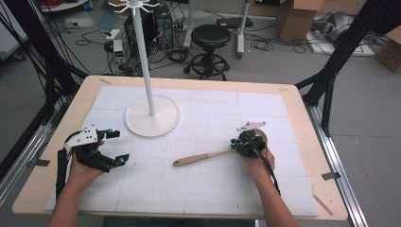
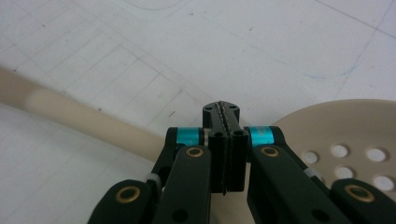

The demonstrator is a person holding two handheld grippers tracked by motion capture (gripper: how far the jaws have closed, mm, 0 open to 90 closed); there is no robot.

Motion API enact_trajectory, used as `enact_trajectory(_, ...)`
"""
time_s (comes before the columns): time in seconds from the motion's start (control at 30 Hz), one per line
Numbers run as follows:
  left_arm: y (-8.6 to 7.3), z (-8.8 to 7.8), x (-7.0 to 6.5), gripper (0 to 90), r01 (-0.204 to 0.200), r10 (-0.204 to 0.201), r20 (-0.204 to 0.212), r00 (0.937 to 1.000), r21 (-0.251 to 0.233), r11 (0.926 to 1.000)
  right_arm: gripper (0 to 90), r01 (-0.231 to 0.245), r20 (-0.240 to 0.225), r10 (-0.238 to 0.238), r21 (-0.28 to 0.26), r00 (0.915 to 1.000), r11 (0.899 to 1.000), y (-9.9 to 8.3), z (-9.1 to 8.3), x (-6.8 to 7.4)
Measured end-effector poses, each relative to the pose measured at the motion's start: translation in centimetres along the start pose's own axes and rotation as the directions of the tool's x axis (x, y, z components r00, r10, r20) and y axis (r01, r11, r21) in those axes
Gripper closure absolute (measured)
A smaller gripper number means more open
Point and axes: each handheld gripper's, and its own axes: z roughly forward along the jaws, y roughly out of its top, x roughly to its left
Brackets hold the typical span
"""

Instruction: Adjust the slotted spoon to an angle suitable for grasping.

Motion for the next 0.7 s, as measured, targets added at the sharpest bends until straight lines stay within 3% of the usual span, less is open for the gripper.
enact_trajectory(0.07, 0.0, 0.0, 0.0, 1.7, 0.000, 0.000, 0.000, 1.0000, 0.000, 1.0000, 90.0, 0.001, -0.013, -0.001, -0.011, 0.9999, 1.000, 0.1, -0.1, 0.1)
enact_trajectory(0.1, 0.0, 0.0, 0.0, 1.7, 0.000, 0.000, 0.000, 1.0000, -0.001, 1.0000, 90.0, 0.021, -0.052, -0.023, -0.040, 0.9984, 0.999, 0.4, -0.4, 0.7)
enact_trajectory(0.17, 0.0, 0.0, 0.1, 1.7, 0.001, -0.001, 0.000, 1.0000, -0.003, 1.0000, 90.0, 0.059, -0.077, -0.063, -0.053, 0.9950, 0.997, 0.7, -0.6, 1.7)
enact_trajectory(0.23, 0.0, 0.0, 0.1, 1.7, 0.003, -0.003, -0.001, 1.0000, -0.003, 1.0000, 90.0, 0.068, -0.095, -0.074, -0.062, 0.9927, 0.996, 0.9, -0.6, 2.1)
enact_trajectory(0.3, 0.0, 0.0, 0.1, 1.7, 0.000, 0.000, 0.000, 1.0000, -0.004, 1.0000, 90.0, 0.113, -0.157, -0.127, -0.096, 0.9794, 0.989, 1.6, -0.8, 4.0)
enact_trajectory(0.33, 0.0, 0.0, 0.1, 1.7, 0.000, 0.000, 0.000, 1.0000, -0.004, 1.0000, 90.0, 0.113, -0.157, -0.127, -0.096, 0.9794, 0.989, 1.6, -0.8, 4.0)
enact_trajectory(0.37, 0.0, 0.0, 0.0, 1.7, -0.002, 0.002, 0.001, 1.0000, -0.004, 1.0000, 90.0, 0.137, -0.194, -0.156, -0.109, 0.9685, 0.985, 2.0, -0.8, 5.3)
enact_trajectory(0.4, 0.0, 0.0, 0.0, 1.7, -0.002, 0.002, 0.001, 1.0000, -0.004, 1.0000, 90.0, 0.137, -0.194, -0.156, -0.109, 0.9685, 0.985, 2.0, -0.8, 5.3)
enact_trajectory(0.43, 0.0, 0.0, 0.0, 1.7, -0.001, 0.001, -0.001, 1.0000, -0.006, 1.0000, 90.0, 0.165, -0.234, -0.189, -0.120, 0.9536, 0.979, 2.4, -0.5, 6.6)
enact_trajectory(0.47, 0.0, 0.0, 0.0, 1.7, -0.001, 0.001, -0.001, 1.0000, -0.006, 1.0000, 90.0, 0.165, -0.234, -0.189, -0.120, 0.9536, 0.979, 2.4, -0.5, 6.6)
enact_trajectory(0.5, 0.0, -0.1, 0.0, 1.7, 0.002, -0.002, -0.003, 1.0000, -0.007, 1.0000, 90.0, 0.196, -0.268, -0.223, -0.124, 0.9371, 0.973, 2.6, -0.2, 8.0)
enact_trajectory(0.57, 0.0, -0.1, 0.1, 1.7, 0.001, -0.001, -0.002, 1.0000, -0.006, 1.0000, 90.0, 0.227, -0.303, -0.252, -0.118, 0.9189, 0.967, 2.7, 0.4, 9.4)
enact_trajectory(0.63, 0.0, -0.2, 0.1, 1.7, 0.000, 0.000, -0.002, 1.0000, -0.009, 1.0000, 90.0, 0.252, -0.334, -0.271, -0.100, 0.9026, 0.962, 2.7, 1.0, 10.6)
enact_trajectory(0.7, 0.1, -0.2, 0.1, 1.7, 0.000, 0.000, -0.003, 1.0000, -0.011, 0.9999, 90.0, 0.290, -0.340, -0.299, -0.077, 0.8917, 0.954, 2.7, 1.9, 11.3)
